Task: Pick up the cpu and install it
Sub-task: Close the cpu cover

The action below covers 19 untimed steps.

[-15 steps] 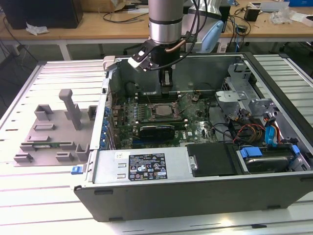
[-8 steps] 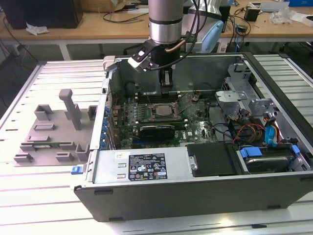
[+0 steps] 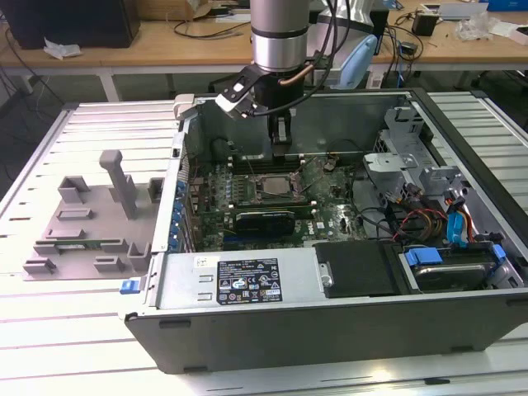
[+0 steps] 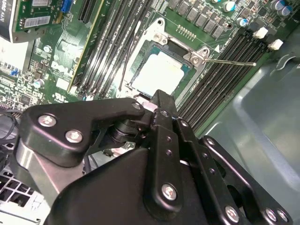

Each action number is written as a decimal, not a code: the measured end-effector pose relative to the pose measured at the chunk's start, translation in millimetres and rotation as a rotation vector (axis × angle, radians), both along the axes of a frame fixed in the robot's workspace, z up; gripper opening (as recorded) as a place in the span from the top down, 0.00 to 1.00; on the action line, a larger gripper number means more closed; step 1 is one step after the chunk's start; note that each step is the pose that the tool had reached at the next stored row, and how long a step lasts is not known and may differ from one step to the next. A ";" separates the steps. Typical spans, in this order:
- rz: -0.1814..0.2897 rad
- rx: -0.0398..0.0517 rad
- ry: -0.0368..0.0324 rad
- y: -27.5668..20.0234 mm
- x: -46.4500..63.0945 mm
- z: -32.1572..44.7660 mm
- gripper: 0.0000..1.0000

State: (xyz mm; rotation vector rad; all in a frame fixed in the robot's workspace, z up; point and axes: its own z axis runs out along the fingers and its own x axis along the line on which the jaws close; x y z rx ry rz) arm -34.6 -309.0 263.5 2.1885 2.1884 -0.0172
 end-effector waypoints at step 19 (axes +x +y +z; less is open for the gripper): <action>0.000 -0.0022 0.0000 0.1 10.1 20.1 0.89</action>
